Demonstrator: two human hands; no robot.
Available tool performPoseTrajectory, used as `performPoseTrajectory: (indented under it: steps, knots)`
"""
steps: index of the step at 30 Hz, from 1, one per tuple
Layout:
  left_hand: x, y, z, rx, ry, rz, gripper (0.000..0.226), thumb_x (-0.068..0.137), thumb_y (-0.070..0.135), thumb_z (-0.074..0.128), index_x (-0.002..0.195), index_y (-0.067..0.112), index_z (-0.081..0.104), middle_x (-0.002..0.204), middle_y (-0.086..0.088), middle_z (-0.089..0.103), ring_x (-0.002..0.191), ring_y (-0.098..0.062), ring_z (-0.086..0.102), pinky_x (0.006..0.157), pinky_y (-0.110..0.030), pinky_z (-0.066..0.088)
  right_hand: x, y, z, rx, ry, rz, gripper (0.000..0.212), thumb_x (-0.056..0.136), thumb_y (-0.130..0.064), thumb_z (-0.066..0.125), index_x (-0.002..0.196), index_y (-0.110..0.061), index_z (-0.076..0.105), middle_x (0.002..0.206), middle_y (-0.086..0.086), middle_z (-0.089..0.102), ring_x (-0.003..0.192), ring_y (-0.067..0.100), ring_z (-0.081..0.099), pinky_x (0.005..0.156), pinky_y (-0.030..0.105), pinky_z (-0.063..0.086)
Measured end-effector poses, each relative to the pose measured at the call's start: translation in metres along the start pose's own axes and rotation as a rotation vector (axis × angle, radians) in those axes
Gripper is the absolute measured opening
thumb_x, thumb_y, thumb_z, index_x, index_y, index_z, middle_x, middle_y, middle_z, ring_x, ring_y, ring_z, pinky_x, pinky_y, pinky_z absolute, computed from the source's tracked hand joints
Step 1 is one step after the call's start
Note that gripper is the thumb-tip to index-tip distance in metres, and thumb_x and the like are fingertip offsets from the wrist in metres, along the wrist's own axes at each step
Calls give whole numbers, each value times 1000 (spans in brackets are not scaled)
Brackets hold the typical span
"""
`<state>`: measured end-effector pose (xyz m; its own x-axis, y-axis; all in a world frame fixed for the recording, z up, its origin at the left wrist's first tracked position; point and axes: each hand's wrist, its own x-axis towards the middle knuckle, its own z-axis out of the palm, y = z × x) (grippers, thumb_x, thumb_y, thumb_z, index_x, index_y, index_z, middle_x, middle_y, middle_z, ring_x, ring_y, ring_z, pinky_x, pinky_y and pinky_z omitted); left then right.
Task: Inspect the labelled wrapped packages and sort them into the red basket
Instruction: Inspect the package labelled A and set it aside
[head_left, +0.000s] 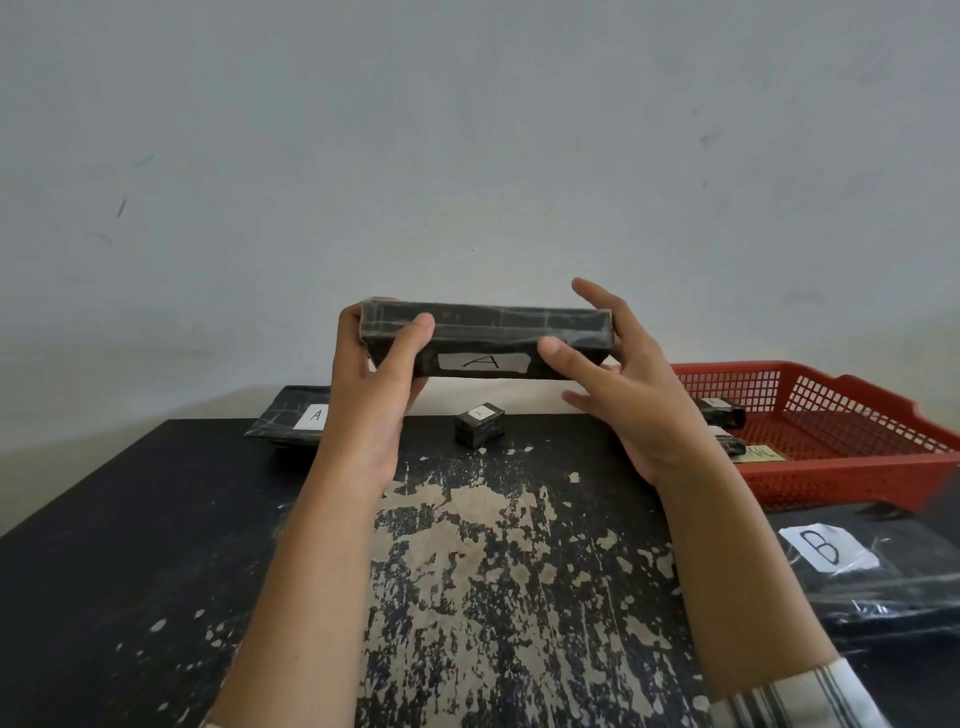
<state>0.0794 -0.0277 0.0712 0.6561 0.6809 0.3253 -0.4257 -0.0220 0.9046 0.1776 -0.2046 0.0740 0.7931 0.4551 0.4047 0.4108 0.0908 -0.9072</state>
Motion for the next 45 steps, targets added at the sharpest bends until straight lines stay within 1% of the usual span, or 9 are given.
performPoseTrajectory:
  steps: [4, 9, 14, 19, 23, 27, 33, 37, 45]
  knots:
    - [0, -2, 2, 29, -62, 10, 27, 87, 22, 79, 103, 30, 58, 108, 2, 66, 110, -17, 66, 111, -44, 50, 2, 1, 9, -9, 107, 69, 109, 43, -85, 78, 141, -47, 48, 139, -13, 45, 140, 24, 47, 110, 56, 50]
    - [1, -5, -1, 127, -185, 4, 58, 67, 33, 90, 118, 39, 64, 114, 4, 67, 119, -16, 62, 112, -37, 43, 1, 4, 13, -149, 232, 58, 99, 65, -61, 88, 148, -37, 40, 141, -6, 53, 125, 14, 47, 100, 33, 42]
    - [0, -6, 1, 327, -90, 11, 104, 41, 81, 85, 134, 45, 56, 136, 7, 64, 132, -12, 54, 112, -36, 43, 0, 5, 13, -200, 276, 18, 102, 65, -59, 90, 150, -37, 37, 138, -4, 56, 133, 22, 51, 104, 37, 44]
    - [-3, -12, 8, 217, 34, 31, 72, 54, 50, 91, 118, 26, 67, 108, 5, 74, 99, -5, 68, 80, -22, 49, 0, 4, 15, -200, 285, -52, 101, 66, -54, 92, 149, -37, 37, 142, -4, 54, 133, 17, 51, 102, 32, 41]
    - [0, -10, 5, 158, 94, 27, 61, 60, 45, 91, 112, 22, 69, 106, 4, 74, 96, -6, 67, 77, -18, 45, 3, 6, 10, -29, 254, 19, 102, 62, -61, 87, 149, -34, 42, 147, -3, 53, 136, 17, 50, 110, 36, 44]
    - [0, -10, 4, 149, 89, 45, 54, 64, 41, 92, 109, 22, 70, 97, 8, 73, 84, 3, 67, 71, -11, 46, 4, 7, 10, 35, 189, 67, 101, 57, -59, 86, 146, -31, 46, 126, -12, 60, 116, 8, 58, 88, 19, 43]
    - [0, -6, 4, 129, 9, -12, 90, 51, 71, 89, 123, 21, 66, 116, 5, 71, 112, -7, 63, 98, -23, 44, 6, 8, 9, 90, 212, 83, 82, 73, -46, 91, 142, -32, 49, 120, -15, 60, 109, 0, 56, 81, 16, 42]
    - [-2, -3, 6, 71, -63, -86, 63, 63, 70, 74, 100, 18, 69, 105, 8, 71, 113, -5, 61, 119, -32, 36, 5, 7, 5, 93, 221, 61, 83, 72, -50, 88, 143, -31, 50, 127, -13, 59, 123, 11, 55, 96, 23, 41]
    - [-2, -1, 5, 82, -11, -85, 62, 62, 70, 67, 99, 21, 69, 109, 10, 72, 120, -8, 59, 121, -38, 36, 6, 7, -2, 164, 202, 43, 97, 48, -74, 79, 134, -33, 62, 128, -3, 70, 125, 13, 63, 117, 43, 45]
